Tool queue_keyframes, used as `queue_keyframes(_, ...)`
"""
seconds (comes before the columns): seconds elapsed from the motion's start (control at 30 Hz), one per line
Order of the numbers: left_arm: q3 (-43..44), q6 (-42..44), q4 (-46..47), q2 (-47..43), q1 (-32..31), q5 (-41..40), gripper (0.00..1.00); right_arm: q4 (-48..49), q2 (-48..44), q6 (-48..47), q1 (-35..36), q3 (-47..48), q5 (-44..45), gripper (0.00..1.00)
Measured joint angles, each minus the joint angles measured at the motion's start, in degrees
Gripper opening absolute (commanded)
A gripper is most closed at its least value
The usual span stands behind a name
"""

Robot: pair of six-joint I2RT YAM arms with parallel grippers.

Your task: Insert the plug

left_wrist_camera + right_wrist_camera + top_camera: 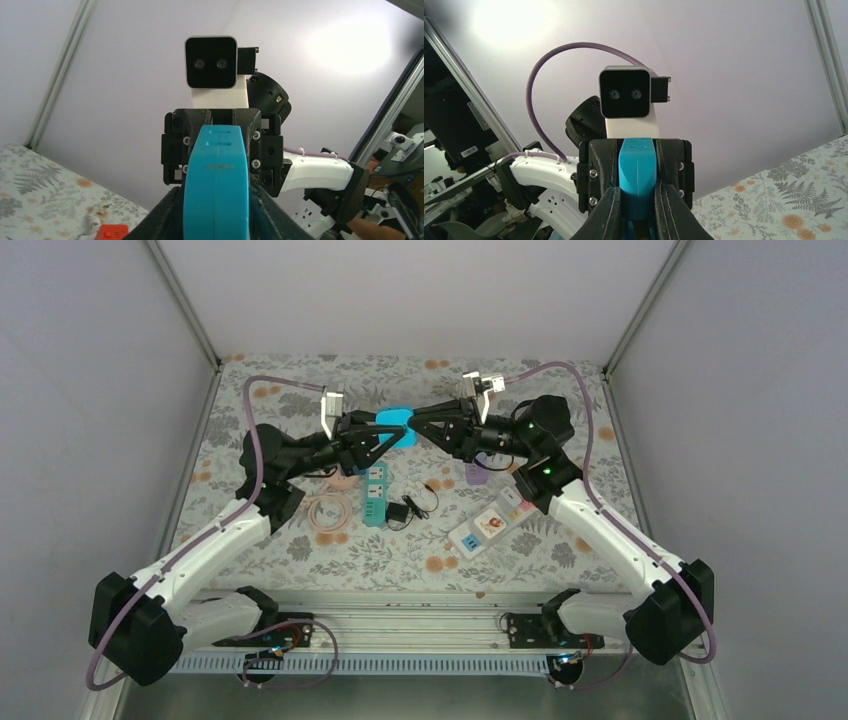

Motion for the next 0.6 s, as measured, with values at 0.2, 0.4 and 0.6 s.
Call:
queue_keyframes(0.2,-0.5,-1.2,2.1,0.9,-0.3,0.5,0.12,0.8,0.0,1.2,0.0,-0.2,0.7,0.04)
queue_keyframes(0.4,-0.7,-2.5,4.4,1.6,-0.4,0.9,0.19,2.4,0.0,2.1,0.0,-0.7,0.7,0.04)
queue_keyframes(0.6,-1.0,-4.9,7.6,3.3,-0.4,1.1,0.21,5.0,0.1,3.8,-0.1,-2.1,1.7,0.04)
